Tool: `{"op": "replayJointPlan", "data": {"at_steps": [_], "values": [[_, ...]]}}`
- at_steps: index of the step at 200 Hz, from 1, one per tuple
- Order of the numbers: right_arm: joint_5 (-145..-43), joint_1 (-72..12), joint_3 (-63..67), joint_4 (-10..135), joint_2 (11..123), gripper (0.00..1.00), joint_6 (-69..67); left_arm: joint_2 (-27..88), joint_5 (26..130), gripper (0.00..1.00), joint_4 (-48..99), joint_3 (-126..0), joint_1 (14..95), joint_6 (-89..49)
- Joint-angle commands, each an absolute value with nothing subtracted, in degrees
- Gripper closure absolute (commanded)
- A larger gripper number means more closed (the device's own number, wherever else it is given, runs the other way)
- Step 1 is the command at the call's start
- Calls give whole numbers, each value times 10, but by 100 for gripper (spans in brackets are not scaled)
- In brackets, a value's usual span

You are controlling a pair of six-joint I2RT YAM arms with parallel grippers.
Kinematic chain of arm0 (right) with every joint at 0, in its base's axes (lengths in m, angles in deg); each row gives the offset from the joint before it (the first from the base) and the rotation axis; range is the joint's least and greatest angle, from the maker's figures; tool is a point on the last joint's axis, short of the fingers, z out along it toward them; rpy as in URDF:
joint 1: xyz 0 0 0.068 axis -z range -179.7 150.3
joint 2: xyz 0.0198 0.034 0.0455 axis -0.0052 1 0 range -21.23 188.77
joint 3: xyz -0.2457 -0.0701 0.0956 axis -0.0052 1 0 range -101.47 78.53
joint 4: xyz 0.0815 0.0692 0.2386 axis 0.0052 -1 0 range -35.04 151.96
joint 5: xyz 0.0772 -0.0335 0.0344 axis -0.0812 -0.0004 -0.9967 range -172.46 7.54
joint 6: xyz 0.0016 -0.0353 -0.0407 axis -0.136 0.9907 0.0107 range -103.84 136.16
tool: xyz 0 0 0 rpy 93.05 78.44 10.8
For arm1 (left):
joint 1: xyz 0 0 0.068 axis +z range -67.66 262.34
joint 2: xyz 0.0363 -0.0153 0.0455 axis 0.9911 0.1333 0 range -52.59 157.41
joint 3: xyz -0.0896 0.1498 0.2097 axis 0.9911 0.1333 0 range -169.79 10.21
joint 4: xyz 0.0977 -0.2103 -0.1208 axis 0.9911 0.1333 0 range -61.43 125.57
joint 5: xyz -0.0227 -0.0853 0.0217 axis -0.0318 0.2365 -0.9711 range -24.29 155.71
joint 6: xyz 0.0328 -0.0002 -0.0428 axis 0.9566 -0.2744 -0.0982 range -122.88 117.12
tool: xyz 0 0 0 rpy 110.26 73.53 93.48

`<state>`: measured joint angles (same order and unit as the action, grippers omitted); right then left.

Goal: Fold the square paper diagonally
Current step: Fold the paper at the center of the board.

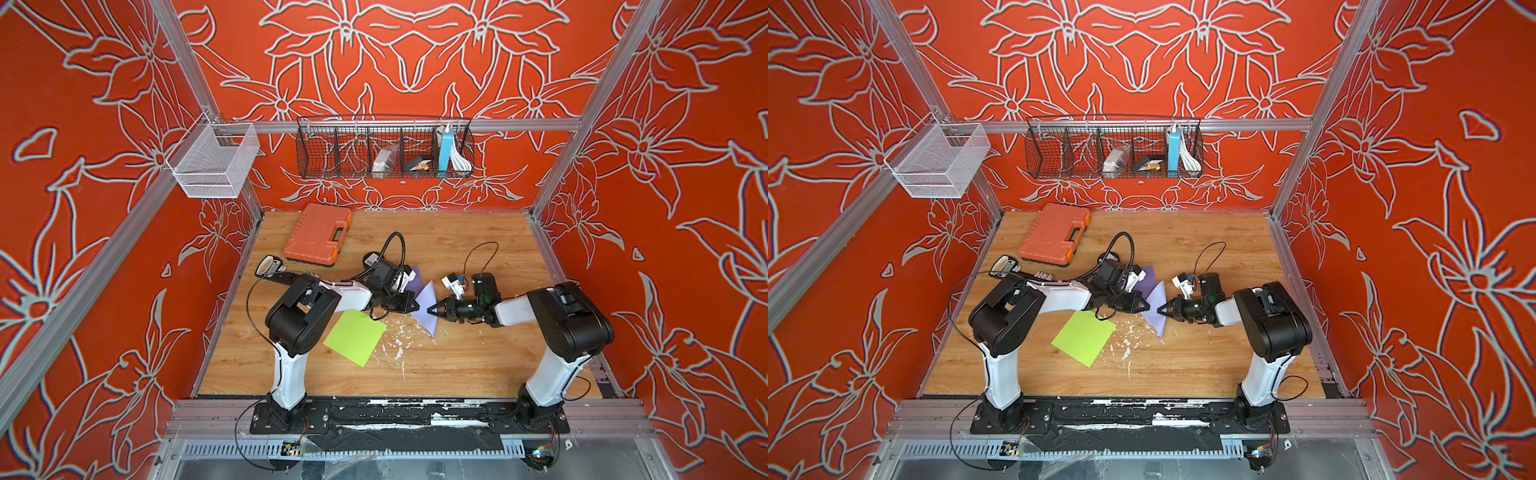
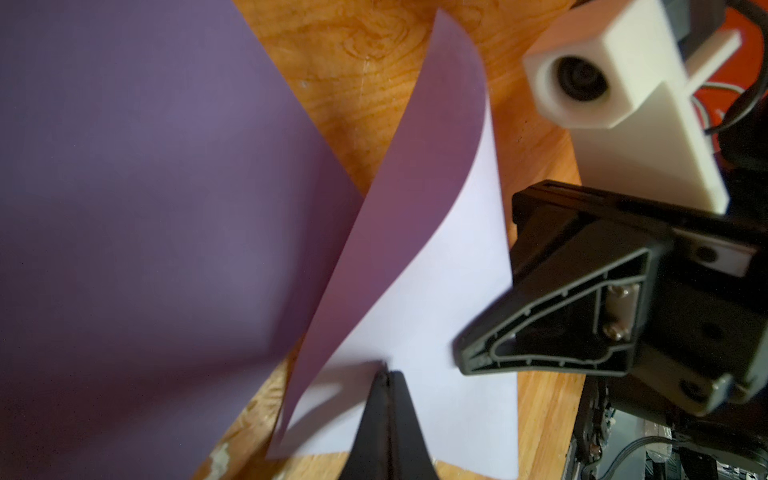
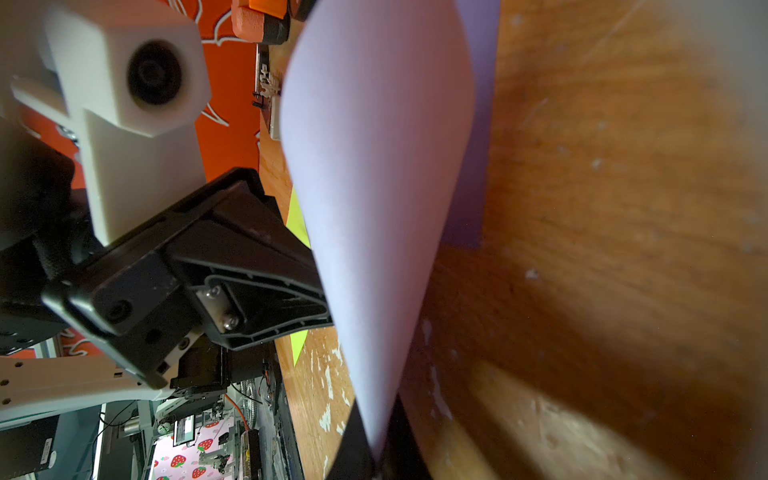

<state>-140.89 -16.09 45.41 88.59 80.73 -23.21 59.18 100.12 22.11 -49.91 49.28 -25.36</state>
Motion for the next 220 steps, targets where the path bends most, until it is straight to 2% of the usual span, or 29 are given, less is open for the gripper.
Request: {"op": "replayJointPlan", "data": {"at_steps": [1,48,89,140,175,201,220], "values": [[-1403,-158,463,898,816,93,-236,605,1005,100,234,-514,488,-242],[-1402,-158,465,899,819,91,-236,615,1002,100,244,-521,488,-241],[-1399,-156,468,891,814,83,-233,624,998,100,259,-530,488,-236],[-1389,-147,470,856,793,67,-219,631,994,100,274,-539,487,-233],[-1346,-142,457,759,757,57,-175,635,988,100,283,-543,485,-231],[-1298,-141,443,667,712,59,-131,634,988,100,283,-543,486,-231],[-1261,-141,433,611,672,73,-101,633,988,100,284,-543,485,-230]]}}
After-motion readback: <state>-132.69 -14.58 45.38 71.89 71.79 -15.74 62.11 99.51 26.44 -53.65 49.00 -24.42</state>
